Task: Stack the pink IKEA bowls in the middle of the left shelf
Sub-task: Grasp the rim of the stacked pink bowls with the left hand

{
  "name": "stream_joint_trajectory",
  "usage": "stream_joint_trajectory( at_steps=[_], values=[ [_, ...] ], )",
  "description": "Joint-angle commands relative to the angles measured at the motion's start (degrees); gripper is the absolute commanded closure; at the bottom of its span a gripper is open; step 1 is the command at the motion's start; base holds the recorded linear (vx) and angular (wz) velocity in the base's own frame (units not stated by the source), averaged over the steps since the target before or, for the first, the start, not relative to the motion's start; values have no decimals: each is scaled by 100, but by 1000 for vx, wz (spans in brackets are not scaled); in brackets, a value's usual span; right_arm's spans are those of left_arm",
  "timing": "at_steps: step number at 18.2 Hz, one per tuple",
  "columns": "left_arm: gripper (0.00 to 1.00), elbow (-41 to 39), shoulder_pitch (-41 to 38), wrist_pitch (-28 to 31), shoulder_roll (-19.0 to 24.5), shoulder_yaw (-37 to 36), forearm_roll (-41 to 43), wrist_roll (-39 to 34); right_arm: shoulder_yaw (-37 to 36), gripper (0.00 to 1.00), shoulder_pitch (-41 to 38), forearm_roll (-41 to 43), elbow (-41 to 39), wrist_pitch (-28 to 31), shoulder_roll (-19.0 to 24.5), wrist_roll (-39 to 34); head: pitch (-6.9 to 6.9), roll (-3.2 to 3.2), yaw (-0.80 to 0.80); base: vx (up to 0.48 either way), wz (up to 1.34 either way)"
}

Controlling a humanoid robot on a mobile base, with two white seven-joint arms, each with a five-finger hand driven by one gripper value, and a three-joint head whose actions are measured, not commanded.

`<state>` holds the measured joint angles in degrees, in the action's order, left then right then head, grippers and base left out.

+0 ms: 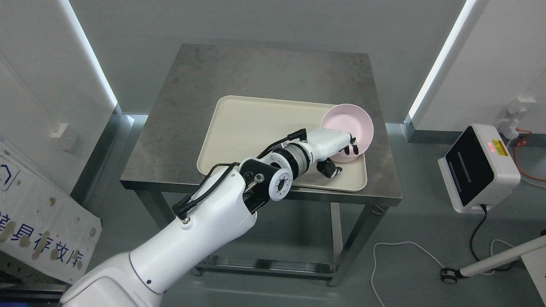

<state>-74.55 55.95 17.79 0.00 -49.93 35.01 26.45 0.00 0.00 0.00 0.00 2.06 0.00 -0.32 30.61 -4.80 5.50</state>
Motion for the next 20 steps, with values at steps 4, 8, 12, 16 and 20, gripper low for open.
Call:
stream_joint_trajectory(
  at_steps=[4,8,12,16,20],
  values=[
    [70,958,74,-451,100,9,32,-314,-62,0,-17,0,-193,-4,-100,-3,0,0,0,0,0],
    [65,1030,83,-470,100,88,23,-1009,-62,0,-9,0,-193,-4,-100,-3,0,0,0,0,0],
    [64,1021,74,-478,100,88,23,-1010,-62,0,-9,0,-193,-4,-100,-3,0,0,0,0,0],
    [64,1038,74,-496,100,-87,23,-957,-62,0,-9,0,-193,5,-100,-3,0,0,0,0,0],
    [73,1056,74,-513,100,-26,23,-808,-62,0,-9,0,-193,-4,-100,-3,0,0,0,0,0]
  ],
)
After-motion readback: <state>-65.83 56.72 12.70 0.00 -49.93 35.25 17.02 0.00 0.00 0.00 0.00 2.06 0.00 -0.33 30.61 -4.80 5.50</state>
